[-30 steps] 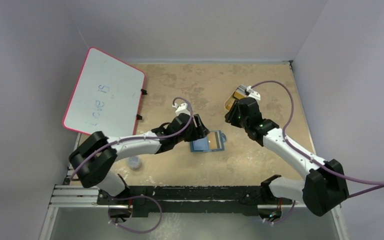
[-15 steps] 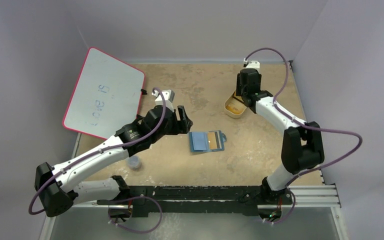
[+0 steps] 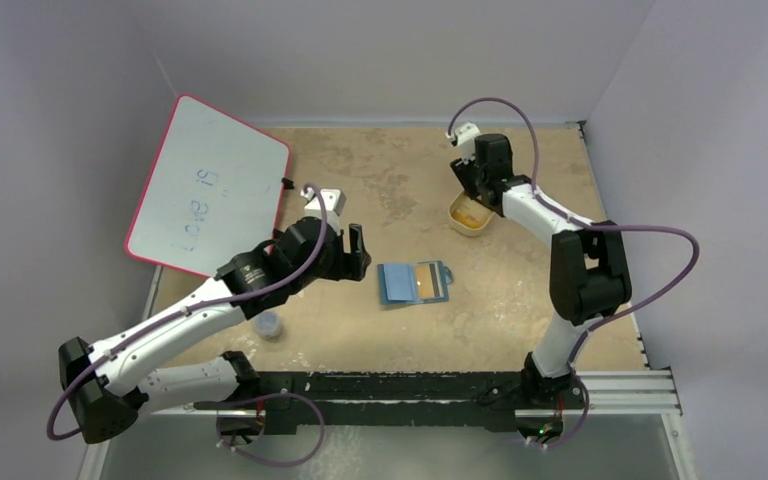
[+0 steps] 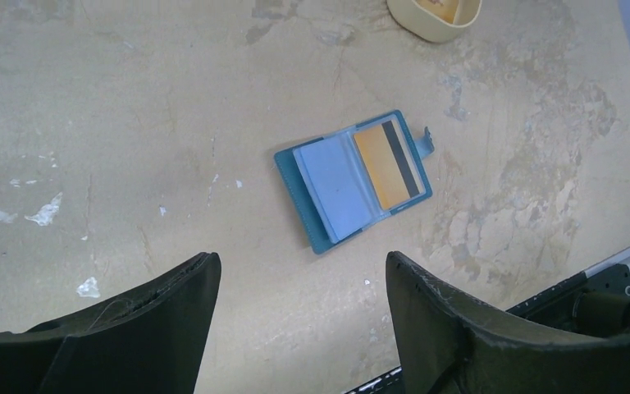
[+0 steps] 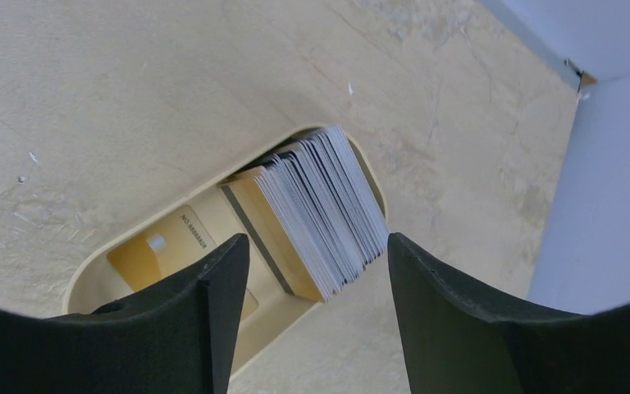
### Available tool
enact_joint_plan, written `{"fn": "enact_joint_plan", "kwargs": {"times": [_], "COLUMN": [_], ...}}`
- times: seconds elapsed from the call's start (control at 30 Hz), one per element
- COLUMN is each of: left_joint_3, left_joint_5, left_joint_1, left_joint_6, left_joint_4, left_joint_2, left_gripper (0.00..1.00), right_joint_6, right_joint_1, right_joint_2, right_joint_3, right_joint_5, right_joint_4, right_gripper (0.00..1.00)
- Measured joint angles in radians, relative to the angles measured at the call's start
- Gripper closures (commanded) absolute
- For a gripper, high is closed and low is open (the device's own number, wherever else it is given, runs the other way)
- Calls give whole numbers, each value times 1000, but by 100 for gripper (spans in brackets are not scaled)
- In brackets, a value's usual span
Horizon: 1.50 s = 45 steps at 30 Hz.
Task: Put the credit cards into the card holder
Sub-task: Pick up the credit card from the storage box.
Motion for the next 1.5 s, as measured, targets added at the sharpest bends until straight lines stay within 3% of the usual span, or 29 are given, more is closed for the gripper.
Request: {"fn": "enact_joint_plan", "kwargs": {"times": [0.4, 0.63, 0.87, 1.03, 1.23, 1.37, 1.5], "left_joint_3": [-3, -5, -5, -6, -6, -6, -6], "left_joint_5": [-69, -93, -93, -93, -93, -91, -85], "left_joint_1": [0, 0, 0, 0, 0, 0, 0], "left_joint_6": [10, 16, 26, 26, 26, 26, 26], "left_joint_4": [-8, -16, -16, -15, -15, -15, -15], "left_joint_2": [-138, -161, -194, -195, -195, -195, -189], "left_gripper": [26, 25, 25, 25, 25, 25, 25], "right_joint_6": [-170, -197, -198, -201, -201, -199, -182], "right_joint_1": [-2, -6, -5, -5, -6, -6, -3], "right_joint_2": [130, 165, 166, 166, 159, 154, 138], "right_joint_3": [45, 58, 61, 61, 61, 61, 65], "right_joint_5": [11, 88, 113, 111, 111, 114, 91], "right_joint_4": [-18, -19, -3, 6, 13, 9, -31], "right_gripper": [31, 40, 52, 68, 77, 91, 94]}}
